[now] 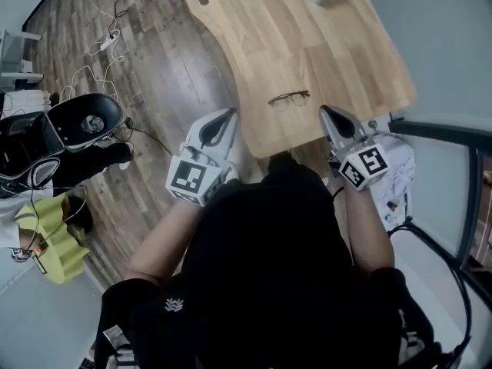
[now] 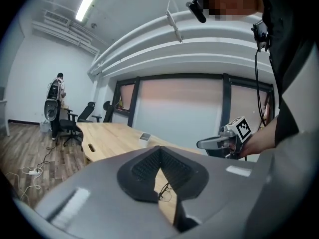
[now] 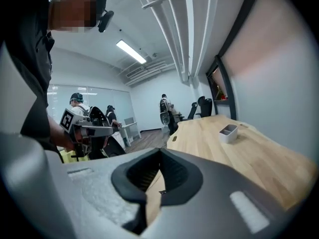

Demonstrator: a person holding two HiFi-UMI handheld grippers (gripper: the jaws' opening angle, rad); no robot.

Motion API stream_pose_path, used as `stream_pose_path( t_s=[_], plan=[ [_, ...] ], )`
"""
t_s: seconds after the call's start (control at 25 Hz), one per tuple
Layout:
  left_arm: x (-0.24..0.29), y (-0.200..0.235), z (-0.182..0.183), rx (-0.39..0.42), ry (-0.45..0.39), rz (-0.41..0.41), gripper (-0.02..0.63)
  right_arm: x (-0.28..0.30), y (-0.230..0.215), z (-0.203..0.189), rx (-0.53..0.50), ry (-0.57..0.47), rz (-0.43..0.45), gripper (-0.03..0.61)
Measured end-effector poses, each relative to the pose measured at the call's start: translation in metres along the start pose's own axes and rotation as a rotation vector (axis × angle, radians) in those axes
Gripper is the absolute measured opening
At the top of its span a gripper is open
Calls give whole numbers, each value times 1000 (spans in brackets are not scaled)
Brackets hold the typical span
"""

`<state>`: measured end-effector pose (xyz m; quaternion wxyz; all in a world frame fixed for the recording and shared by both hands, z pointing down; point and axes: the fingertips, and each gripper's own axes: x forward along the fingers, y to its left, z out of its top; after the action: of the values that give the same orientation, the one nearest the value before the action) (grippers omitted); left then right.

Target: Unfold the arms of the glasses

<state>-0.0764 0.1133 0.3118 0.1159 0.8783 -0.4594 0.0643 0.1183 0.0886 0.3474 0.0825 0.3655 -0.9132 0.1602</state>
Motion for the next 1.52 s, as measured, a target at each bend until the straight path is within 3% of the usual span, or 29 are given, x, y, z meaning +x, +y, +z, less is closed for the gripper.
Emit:
stream_pose_path(
  t_s=[0.2, 0.36, 0.56, 0.92, 1.08, 1.28, 1.52],
  plan=[
    [56, 4, -12, 4, 20, 110, 5, 43, -50, -38, -42, 116, 164, 0],
    [81, 8, -34, -8, 50, 217, 5, 73, -69, -70, -156, 225, 342, 0],
    [87, 12, -56, -21, 84, 265, 5, 99, -71, -97, -231, 347, 436, 0],
    [95, 40, -90, -89, 117, 247, 5, 128, -38, -154, -403, 542, 595, 3],
    [103, 42, -92, -104, 125, 221, 5, 129, -32, -175, -512, 640, 672, 41],
    [102, 47, -97, -95, 153, 194, 3, 142, -38, -186, -611, 701, 672, 41],
    [100, 62, -103, -77, 196, 179, 3, 152, -43, -208, -647, 835, 670, 36]
  ],
)
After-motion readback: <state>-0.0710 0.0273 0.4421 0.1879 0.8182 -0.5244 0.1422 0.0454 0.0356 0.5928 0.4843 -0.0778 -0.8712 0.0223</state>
